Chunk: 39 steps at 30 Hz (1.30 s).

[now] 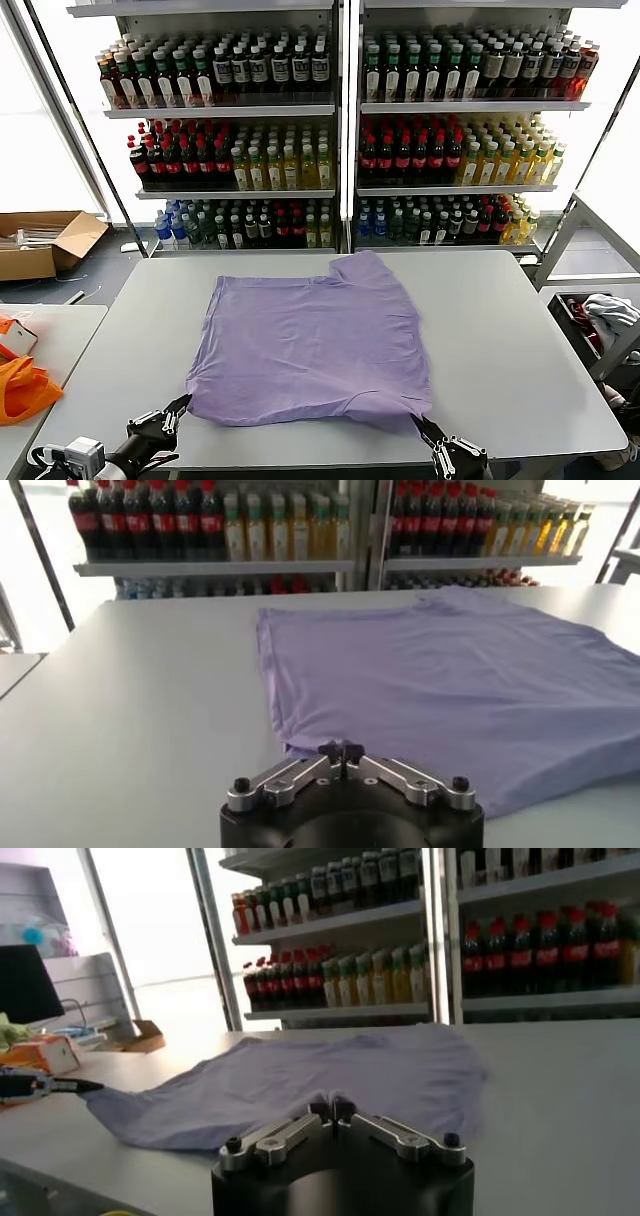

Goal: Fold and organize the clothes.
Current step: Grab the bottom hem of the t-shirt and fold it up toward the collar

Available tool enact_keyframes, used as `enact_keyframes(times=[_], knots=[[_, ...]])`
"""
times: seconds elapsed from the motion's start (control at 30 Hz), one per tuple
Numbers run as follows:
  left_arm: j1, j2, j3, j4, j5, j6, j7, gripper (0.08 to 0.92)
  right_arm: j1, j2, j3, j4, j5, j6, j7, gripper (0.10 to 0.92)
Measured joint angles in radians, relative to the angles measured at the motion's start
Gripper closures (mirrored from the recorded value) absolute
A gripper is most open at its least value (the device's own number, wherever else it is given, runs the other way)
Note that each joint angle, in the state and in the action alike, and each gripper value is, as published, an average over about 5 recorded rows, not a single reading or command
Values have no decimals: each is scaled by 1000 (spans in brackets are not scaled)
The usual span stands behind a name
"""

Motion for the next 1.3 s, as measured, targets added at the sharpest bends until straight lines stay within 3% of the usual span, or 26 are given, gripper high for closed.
enact_keyframes(times=[0.53, 0.8, 1.3], knots=[[-233, 96, 72, 148, -97, -27, -5, 916, 303, -24, -81, -141, 68, -60, 76, 917], [-325, 105, 107, 223, -107, -21, -10, 904, 410, -34, -117, -179, 80, -90, 80, 917], [-85, 20, 120, 71, 35, 81, -88, 498, 392, -40, -124, -144, 69, -91, 59, 917]])
